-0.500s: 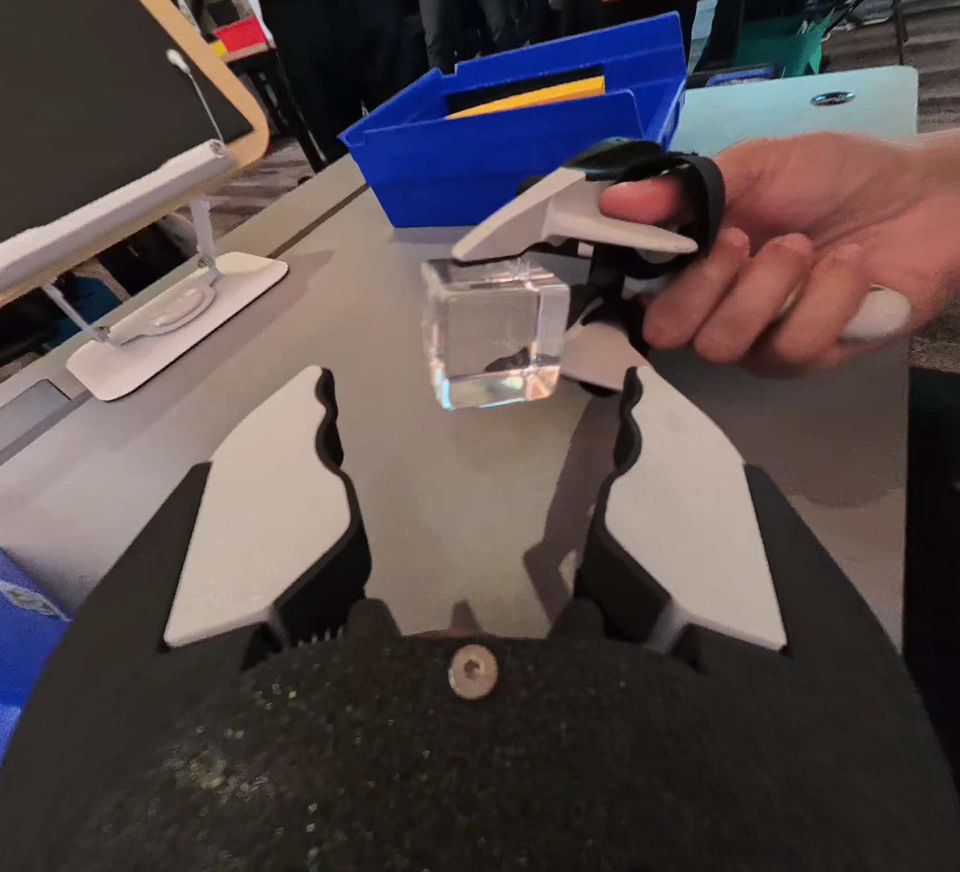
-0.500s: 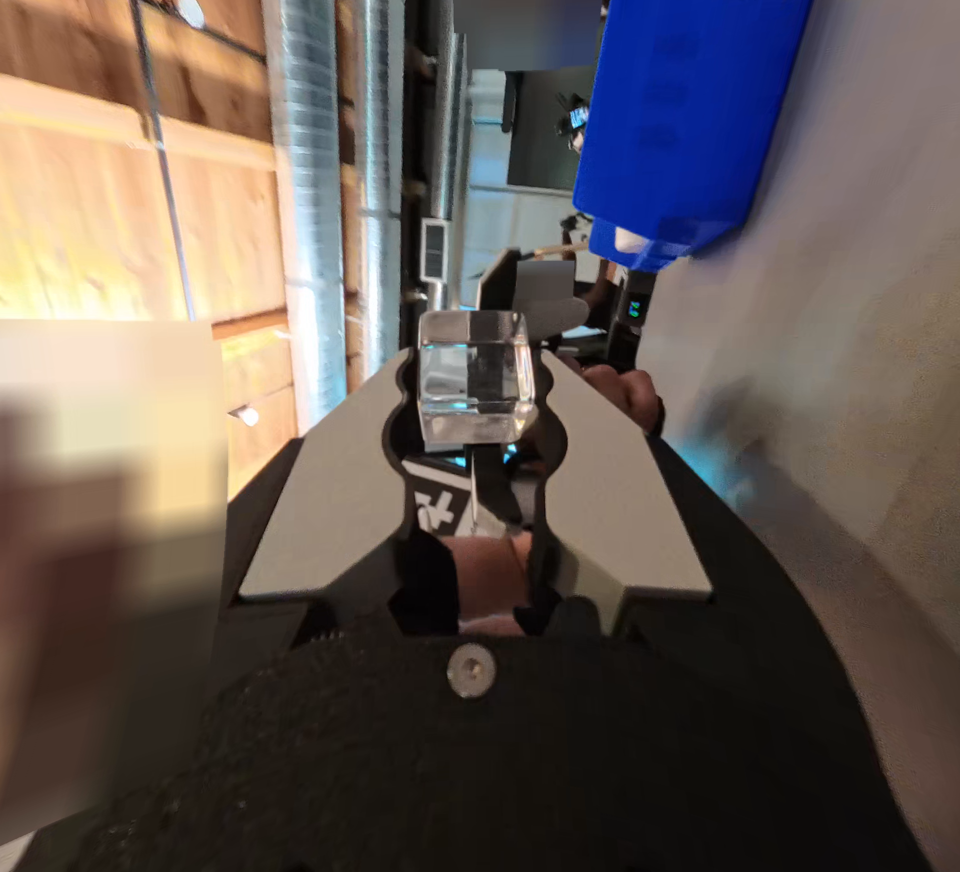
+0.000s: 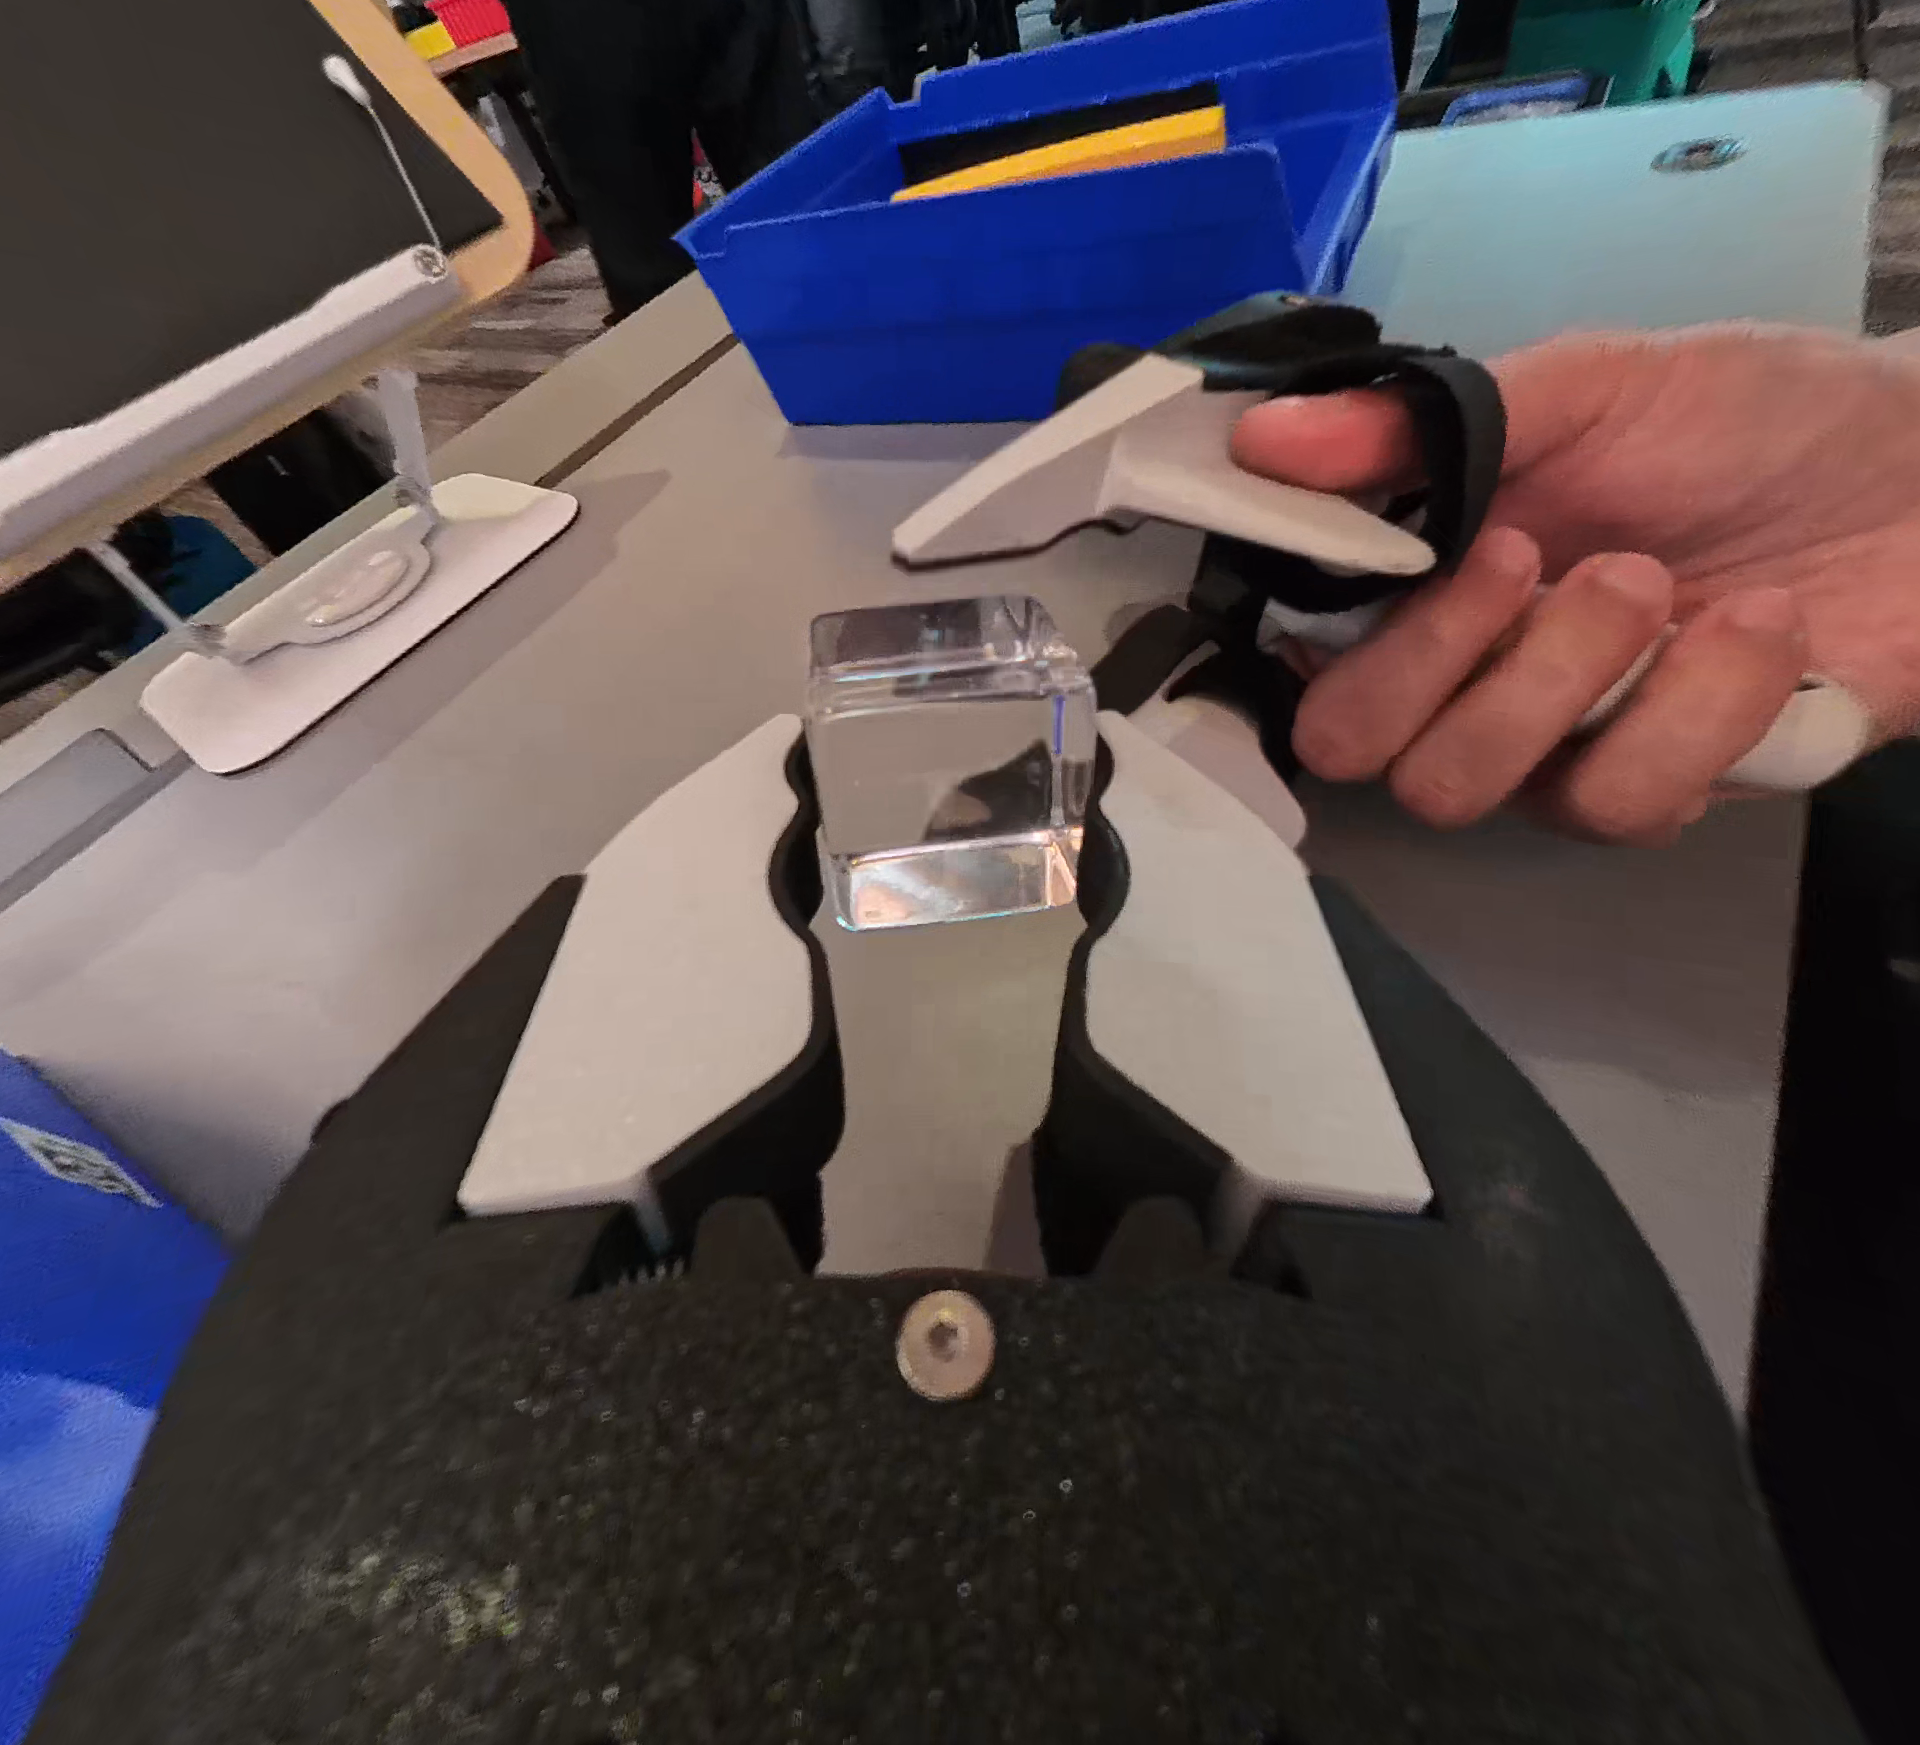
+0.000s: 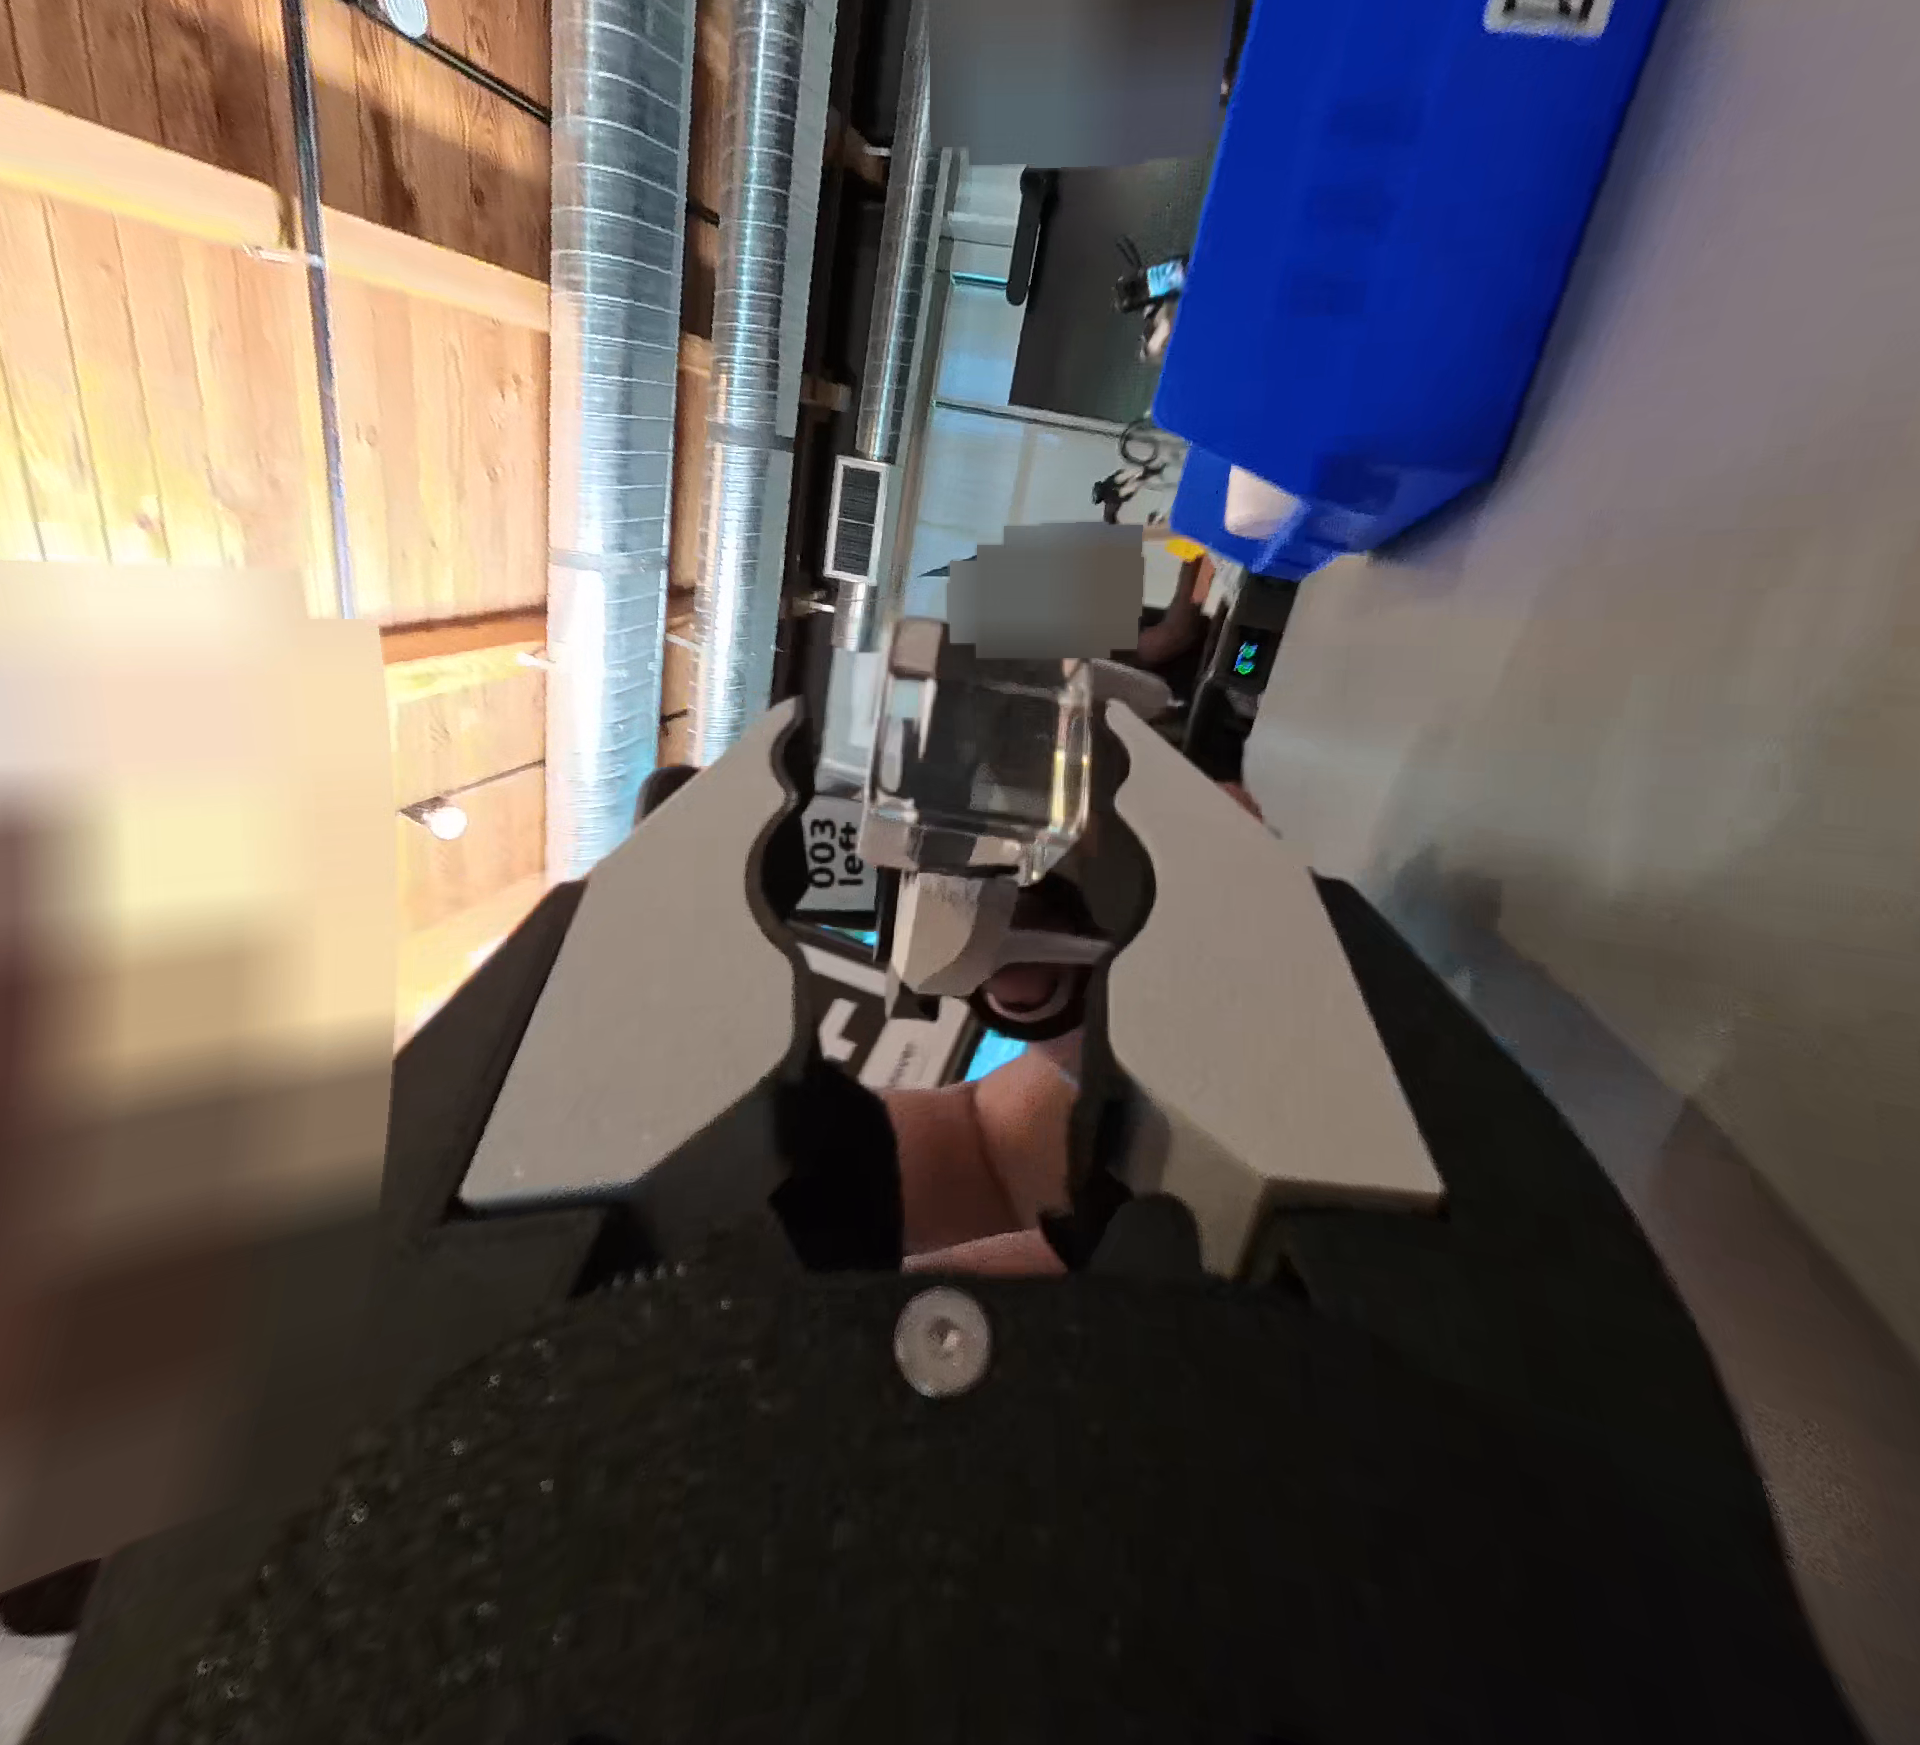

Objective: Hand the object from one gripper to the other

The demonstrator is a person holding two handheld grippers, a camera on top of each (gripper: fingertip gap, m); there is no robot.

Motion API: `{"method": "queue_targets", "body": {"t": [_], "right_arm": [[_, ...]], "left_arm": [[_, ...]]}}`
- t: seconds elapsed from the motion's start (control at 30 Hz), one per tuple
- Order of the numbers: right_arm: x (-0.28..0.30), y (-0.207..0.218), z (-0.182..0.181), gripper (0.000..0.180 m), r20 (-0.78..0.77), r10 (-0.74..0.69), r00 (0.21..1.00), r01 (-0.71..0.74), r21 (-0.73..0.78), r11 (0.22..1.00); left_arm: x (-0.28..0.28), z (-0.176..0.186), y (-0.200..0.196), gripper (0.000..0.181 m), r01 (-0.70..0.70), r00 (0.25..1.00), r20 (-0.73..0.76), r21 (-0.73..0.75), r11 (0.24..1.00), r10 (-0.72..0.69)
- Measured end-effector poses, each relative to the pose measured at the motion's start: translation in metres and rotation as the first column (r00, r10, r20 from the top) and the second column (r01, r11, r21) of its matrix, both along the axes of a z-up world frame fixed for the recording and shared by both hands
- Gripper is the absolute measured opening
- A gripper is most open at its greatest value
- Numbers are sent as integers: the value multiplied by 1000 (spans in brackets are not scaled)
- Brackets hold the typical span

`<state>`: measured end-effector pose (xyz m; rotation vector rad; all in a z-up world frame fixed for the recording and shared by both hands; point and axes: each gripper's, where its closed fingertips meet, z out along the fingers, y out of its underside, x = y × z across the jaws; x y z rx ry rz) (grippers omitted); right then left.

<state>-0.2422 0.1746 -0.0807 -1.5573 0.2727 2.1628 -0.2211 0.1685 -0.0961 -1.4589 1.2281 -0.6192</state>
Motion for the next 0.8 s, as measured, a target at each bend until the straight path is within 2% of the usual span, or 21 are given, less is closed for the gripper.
{"method": "queue_targets", "body": {"t": [0.1, 0.2, 0.3, 0.37, 0.47, 0.6, 0.8], "right_arm": [[12, 6, 8, 54, 111, -97, 989, 81, 139, 987], [17, 5, 19, 53, 216, -179, 960, 108, 307, 946], [10, -8, 29, 53, 273, -161, 948, 23, 448, 894], [9, -14, 35, 52, 279, -157, 947, -5, 502, 865], [11, -16, 42, 50, 252, -153, 955, -4, 530, 848], [-3, -27, 30, 49, 357, -114, 927, -117, 564, 817], [-3, -30, 26, 41, 423, -161, 892, -152, 615, 774]], "left_arm": [[-2, 7, -2, 46, 39, 996, 88, -112, 993, -30], [-5, 23, -10, 46, 170, 960, 262, -265, 949, -98], [-8, 40, -22, 46, 377, 881, 441, -440, 815, -169], [-10, 46, -29, 46, 466, 839, 508, -484, 741, -195], [-9, 45, -36, 45, 514, 826, 517, -524, 679, -225], [-3, 37, -43, 46, 514, 837, 487, -546, 661, -249], [0, 32, -45, 45, 521, 839, 487, -591, 616, -242]]}}
